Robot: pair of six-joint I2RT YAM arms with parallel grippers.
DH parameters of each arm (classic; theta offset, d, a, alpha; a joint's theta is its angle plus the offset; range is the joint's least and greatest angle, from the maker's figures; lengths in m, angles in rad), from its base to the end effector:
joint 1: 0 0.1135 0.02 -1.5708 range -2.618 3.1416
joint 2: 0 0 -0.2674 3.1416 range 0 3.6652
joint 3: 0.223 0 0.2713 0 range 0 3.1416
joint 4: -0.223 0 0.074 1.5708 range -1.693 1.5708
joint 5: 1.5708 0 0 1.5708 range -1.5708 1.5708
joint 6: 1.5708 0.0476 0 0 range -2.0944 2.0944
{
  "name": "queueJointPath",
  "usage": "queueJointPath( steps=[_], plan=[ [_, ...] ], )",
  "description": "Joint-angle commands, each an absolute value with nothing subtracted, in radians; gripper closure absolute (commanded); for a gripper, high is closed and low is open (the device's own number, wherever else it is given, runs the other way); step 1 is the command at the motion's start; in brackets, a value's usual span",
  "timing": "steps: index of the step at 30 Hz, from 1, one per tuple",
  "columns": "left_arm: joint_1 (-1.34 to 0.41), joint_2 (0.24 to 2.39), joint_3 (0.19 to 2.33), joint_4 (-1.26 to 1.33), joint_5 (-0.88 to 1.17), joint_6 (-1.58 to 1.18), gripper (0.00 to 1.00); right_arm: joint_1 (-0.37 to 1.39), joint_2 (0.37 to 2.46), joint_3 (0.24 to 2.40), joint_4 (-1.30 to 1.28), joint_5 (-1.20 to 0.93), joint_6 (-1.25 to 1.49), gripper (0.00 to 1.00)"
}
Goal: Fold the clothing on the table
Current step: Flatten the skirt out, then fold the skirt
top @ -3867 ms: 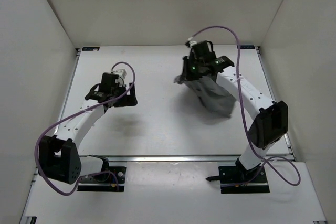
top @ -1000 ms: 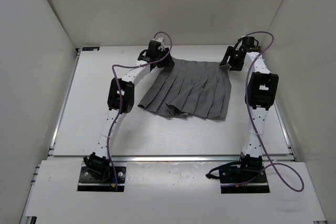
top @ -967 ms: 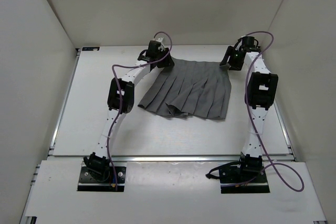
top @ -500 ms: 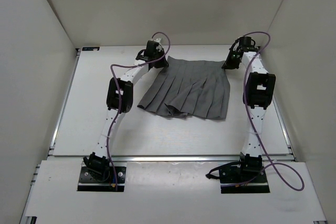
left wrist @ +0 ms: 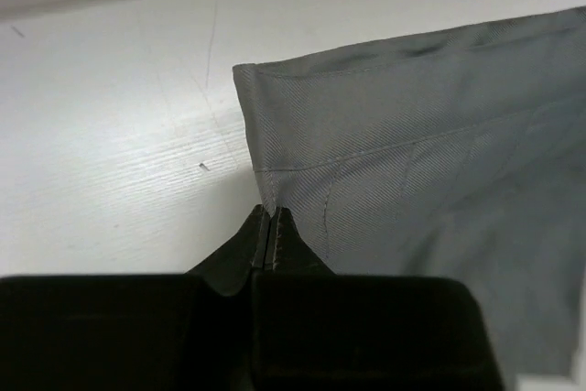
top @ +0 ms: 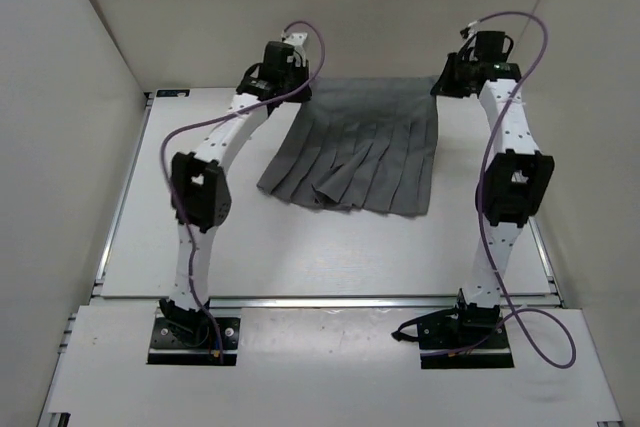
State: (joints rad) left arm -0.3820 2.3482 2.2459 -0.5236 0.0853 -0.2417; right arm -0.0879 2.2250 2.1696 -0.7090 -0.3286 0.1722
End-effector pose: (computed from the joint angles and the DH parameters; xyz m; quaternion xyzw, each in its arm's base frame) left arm 0.5323 -0.2182 0.2656 0.0817 0.8861 -0.1756 0.4211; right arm 0.5354 -0.0318 0.2886 0.0540 0.9081 0.1666 0.3804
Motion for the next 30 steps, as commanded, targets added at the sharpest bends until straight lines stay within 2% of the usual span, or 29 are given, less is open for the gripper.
queueJointPath(
  steps=[1,5,10,12,14,17,22,23,25,30],
  plan=[
    [-0.388,1.974,2.1,-0.459,-0.032,-0.156,1.0,-0.078,1.981,2.143,-0.67,-0.305,0.097,1.0],
    [-0.368,1.758,1.915,-0.419,-0.008,-0.16,1.0,-0.034,1.811,2.077,-0.664,-0.281,0.089,1.0],
    [-0.336,1.64,1.96,-0.445,-0.014,-0.133,1.0,0.021,1.691,2.082,-0.64,-0.244,0.081,1.0],
    [-0.331,1.573,1.927,-0.426,-0.003,-0.144,1.0,0.084,1.629,2.062,-0.643,-0.158,0.058,1.0],
    [-0.328,1.513,1.788,-0.388,-0.002,-0.134,1.0,0.109,1.579,2.008,-0.638,-0.144,0.043,1.0],
    [-0.345,1.386,1.53,-0.347,0.009,-0.124,1.0,0.146,1.471,1.835,-0.635,-0.112,0.064,1.0],
    [-0.376,1.096,1.078,-0.301,0.008,-0.175,1.0,0.25,1.193,1.326,-0.584,-0.129,0.104,1.0],
    [-0.377,1.015,0.999,-0.313,0.014,-0.193,1.0,0.268,1.159,1.286,-0.592,-0.117,0.119,1.0],
    [-0.388,0.93,0.928,-0.371,0.02,-0.212,1.0,0.31,1.068,1.145,-0.606,-0.104,0.179,0.99],
    [-0.374,0.825,0.877,-0.463,0.018,-0.227,1.0,0.175,0.963,1.009,-0.586,-0.306,0.258,1.0]
  ],
)
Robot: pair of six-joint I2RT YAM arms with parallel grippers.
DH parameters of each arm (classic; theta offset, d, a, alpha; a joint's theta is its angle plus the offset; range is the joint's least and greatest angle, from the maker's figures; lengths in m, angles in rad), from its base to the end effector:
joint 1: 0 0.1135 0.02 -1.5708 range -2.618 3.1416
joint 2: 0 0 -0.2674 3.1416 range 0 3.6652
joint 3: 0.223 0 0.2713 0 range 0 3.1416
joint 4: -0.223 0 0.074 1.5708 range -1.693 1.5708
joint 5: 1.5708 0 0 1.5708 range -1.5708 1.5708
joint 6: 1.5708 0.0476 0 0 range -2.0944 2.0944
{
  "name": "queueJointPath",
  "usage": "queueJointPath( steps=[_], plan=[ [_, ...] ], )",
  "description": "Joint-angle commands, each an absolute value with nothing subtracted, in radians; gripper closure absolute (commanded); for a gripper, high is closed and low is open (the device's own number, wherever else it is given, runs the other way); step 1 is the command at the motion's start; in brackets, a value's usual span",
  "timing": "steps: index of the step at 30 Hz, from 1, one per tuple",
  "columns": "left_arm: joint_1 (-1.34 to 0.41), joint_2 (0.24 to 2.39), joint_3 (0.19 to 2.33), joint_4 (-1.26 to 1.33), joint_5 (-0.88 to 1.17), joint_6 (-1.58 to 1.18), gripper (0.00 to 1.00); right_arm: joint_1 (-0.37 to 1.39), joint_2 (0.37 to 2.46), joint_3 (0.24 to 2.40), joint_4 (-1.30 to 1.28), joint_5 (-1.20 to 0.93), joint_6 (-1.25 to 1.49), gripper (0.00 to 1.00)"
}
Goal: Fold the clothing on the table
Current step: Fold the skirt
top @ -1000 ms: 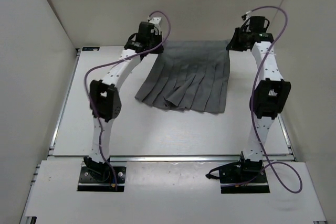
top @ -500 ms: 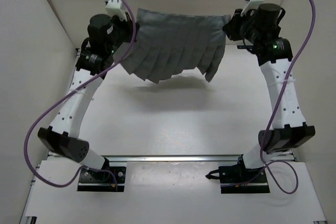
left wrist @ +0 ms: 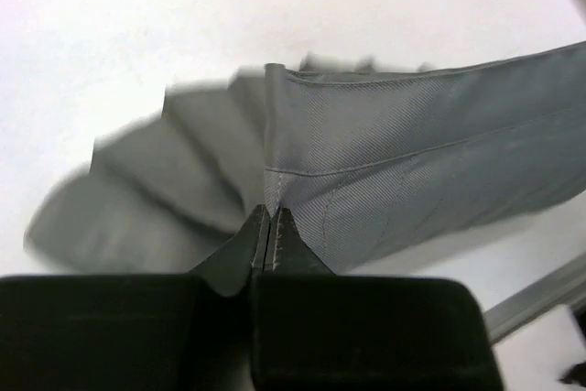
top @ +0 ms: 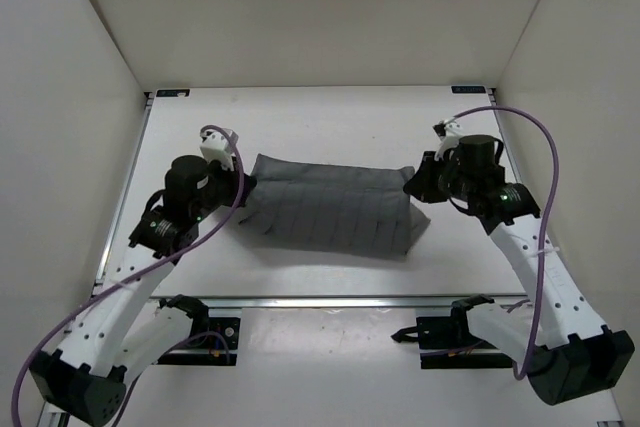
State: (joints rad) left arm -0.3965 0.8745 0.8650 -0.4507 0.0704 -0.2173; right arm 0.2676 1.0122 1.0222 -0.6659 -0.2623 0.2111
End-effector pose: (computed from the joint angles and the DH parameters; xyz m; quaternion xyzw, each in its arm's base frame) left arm 0.2039 -0.0890 0.3222 0.0945 0.8441 -0.1877 0.4932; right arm 0.2256 0.0747 0.3297 -0.0829 0.8875 0.2178 0.3976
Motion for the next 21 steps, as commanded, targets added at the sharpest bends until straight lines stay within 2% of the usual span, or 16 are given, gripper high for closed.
queueJointPath(
  steps=[1,5,7,9,10,13,17,19,21],
  plan=[
    [-0.359,0.84,0.877,-0.456,0.017,-0.232,1.0,0.157,0.98,1.008,-0.577,-0.319,0.258,1.0],
    [-0.339,1.009,0.9,-0.309,0.074,-0.265,1.0,0.13,1.121,1.028,-0.444,-0.36,0.241,0.99],
    [-0.325,1.176,0.932,-0.214,0.138,-0.279,1.0,0.094,1.211,1.061,-0.349,-0.406,0.229,1.0],
    [-0.319,1.314,1.062,-0.19,0.141,-0.267,1.0,0.072,1.314,1.146,-0.313,-0.432,0.209,1.0],
    [-0.321,1.442,1.157,-0.195,0.144,-0.258,1.0,0.06,1.419,1.284,-0.333,-0.44,0.187,1.0],
    [-0.327,1.589,1.423,-0.222,0.109,-0.221,1.0,0.058,1.55,1.572,-0.374,-0.417,0.134,1.0],
    [-0.331,1.667,1.737,-0.264,0.094,-0.215,1.0,0.038,1.638,1.895,-0.443,-0.429,0.103,1.0],
    [-0.35,1.657,1.814,-0.272,0.072,-0.19,1.0,0.038,1.629,1.94,-0.451,-0.43,0.083,0.99],
    [-0.371,1.612,1.795,-0.25,0.029,-0.155,1.0,0.046,1.567,1.902,-0.43,-0.411,0.058,0.99]
  ],
)
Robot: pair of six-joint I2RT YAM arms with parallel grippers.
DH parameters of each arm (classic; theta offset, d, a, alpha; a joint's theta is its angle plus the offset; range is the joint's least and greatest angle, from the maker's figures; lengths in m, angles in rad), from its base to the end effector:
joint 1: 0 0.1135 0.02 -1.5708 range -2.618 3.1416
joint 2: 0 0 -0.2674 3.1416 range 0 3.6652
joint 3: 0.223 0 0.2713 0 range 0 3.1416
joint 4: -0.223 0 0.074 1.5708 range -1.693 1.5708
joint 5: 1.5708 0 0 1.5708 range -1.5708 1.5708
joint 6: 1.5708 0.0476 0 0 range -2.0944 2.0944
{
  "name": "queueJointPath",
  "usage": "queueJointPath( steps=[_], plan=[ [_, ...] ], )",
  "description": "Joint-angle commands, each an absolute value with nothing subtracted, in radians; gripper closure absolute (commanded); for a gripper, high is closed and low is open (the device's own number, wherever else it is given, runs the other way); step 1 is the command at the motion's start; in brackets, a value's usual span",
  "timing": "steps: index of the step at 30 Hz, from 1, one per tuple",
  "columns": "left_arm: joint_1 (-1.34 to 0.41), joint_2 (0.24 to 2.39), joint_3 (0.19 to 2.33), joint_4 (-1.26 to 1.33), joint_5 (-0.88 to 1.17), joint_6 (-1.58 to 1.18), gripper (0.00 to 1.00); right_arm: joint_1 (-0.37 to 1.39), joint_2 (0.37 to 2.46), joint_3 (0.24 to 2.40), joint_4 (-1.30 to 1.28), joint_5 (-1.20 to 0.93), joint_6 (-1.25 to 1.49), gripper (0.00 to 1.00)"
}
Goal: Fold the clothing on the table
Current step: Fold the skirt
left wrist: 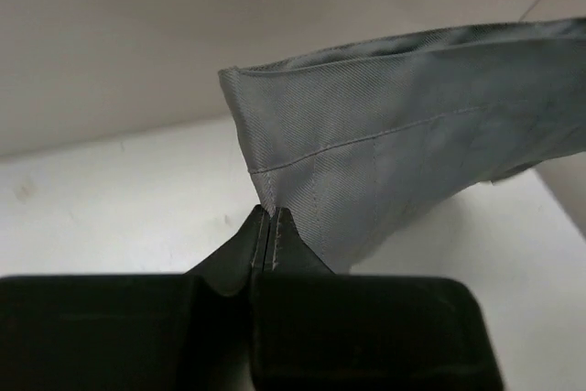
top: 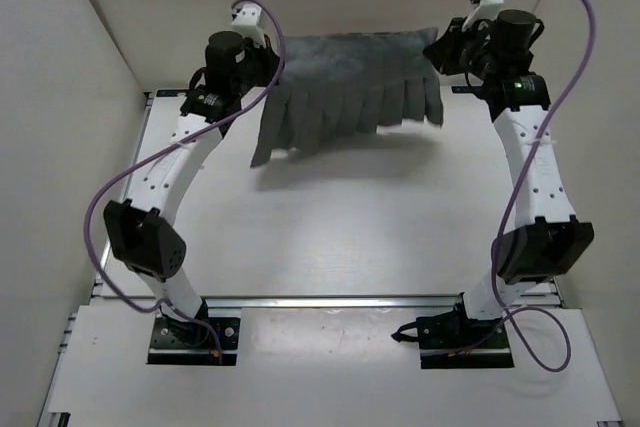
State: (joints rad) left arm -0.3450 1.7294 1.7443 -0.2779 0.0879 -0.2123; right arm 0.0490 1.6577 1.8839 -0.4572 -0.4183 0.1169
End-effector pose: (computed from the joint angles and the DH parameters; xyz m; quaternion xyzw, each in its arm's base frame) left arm 0.4156 -0.1538 0.4099 0.0792 0.7894 -0.2007 0.5747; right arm 0.4005 0.0390 0.4708 -0.1028 0.7707 0.2125 0.5918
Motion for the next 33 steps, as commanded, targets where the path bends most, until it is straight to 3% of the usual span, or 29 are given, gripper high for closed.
queueJointPath(
  steps=[1,7,11,14,17,23,33],
  plan=[
    [-0.391,1.576,1.761,-0.233,0.008,-0.143,1.0,0.054,1.556,1.841,-0.407,-0.405,0.051,1.0],
    [-0.412,1.362,1.294,-0.15,0.002,-0.179,1.0,0.028,1.342,1.36,-0.357,-0.414,0.087,1.0],
    [-0.514,1.154,0.982,-0.236,-0.118,-0.187,1.0,0.13,1.108,1.006,-0.39,-0.307,0.109,0.99],
    [-0.566,0.976,0.805,-0.313,-0.127,-0.3,1.0,0.204,0.948,0.872,-0.439,-0.285,0.195,1.0],
    [-0.505,0.836,0.649,-0.339,-0.049,-0.399,1.0,0.201,0.876,0.764,-0.424,-0.365,0.273,1.0],
    [-0.393,0.836,0.592,-0.353,-0.003,-0.368,1.0,0.221,1.021,0.669,-0.28,-0.439,0.299,1.0],
    [-0.403,1.193,0.683,-0.195,0.008,-0.301,1.0,0.221,1.206,0.693,-0.229,-0.46,0.276,1.0]
  ],
)
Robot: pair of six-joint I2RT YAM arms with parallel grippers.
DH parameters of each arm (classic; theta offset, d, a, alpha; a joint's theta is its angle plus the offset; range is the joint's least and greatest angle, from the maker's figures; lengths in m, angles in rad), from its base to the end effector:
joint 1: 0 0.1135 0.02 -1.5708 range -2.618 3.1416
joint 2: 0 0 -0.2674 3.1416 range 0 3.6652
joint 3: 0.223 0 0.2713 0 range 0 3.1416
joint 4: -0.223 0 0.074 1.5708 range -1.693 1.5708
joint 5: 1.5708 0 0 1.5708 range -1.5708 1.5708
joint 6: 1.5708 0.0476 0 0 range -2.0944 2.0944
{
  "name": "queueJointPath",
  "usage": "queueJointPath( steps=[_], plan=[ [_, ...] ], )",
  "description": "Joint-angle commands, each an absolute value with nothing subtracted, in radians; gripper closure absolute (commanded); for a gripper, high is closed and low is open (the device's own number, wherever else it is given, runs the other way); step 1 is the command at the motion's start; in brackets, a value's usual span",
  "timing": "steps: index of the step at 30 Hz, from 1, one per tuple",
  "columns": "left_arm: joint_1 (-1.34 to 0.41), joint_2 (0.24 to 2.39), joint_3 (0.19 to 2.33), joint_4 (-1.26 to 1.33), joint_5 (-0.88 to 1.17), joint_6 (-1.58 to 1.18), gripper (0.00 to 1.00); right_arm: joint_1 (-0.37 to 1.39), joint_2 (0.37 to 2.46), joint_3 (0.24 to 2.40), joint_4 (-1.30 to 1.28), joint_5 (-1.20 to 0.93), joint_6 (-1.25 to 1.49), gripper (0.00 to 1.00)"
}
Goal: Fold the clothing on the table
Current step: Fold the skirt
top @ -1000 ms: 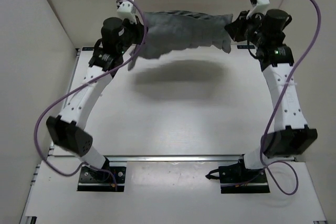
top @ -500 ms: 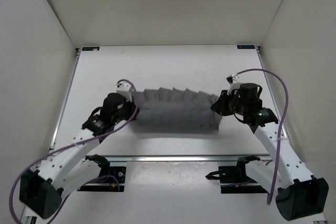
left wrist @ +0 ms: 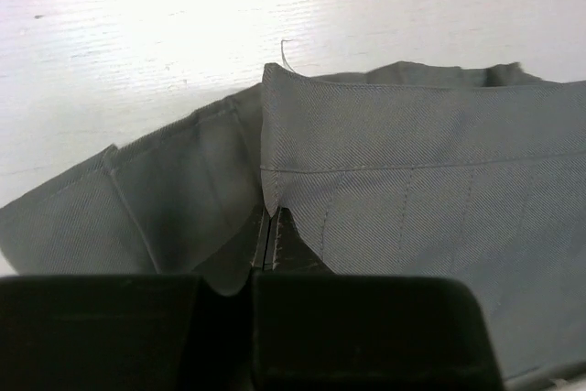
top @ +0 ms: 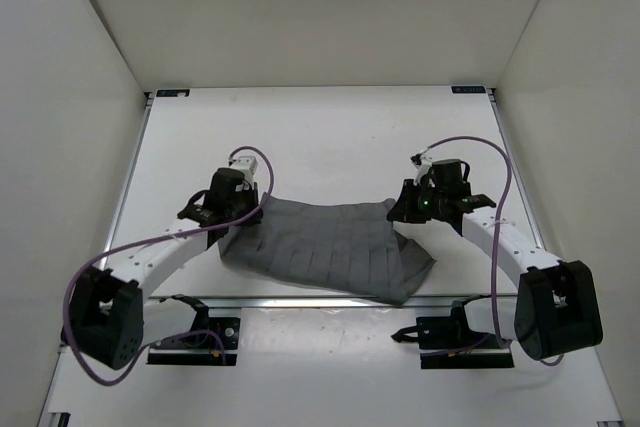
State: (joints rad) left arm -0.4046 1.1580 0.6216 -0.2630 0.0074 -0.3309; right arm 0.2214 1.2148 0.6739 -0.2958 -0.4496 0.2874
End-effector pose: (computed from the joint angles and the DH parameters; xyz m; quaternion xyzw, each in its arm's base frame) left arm 0.2348 -0.1009 0.1876 0.0355 0.9258 -0.1385 0.3498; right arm 0.2518 0.0779 0.1926 -0.0499 0.9120 0.2894 0.2862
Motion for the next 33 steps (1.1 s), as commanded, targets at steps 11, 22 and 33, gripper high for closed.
queueJointPath(
  steps=[11,22,33],
  plan=[
    [-0.402,1.328,0.796,-0.173,0.014,-0.273,1.0,0.304,1.057,0.646,-0.362,-0.494,0.374,1.0],
    [-0.39,1.333,0.75,-0.167,0.029,-0.264,1.0,0.311,0.827,0.382,-0.43,-0.506,0.494,1.0],
    [-0.397,1.396,0.885,-0.222,0.002,-0.222,0.02,0.253,0.844,0.547,-0.468,-0.44,0.485,0.34]
  ],
)
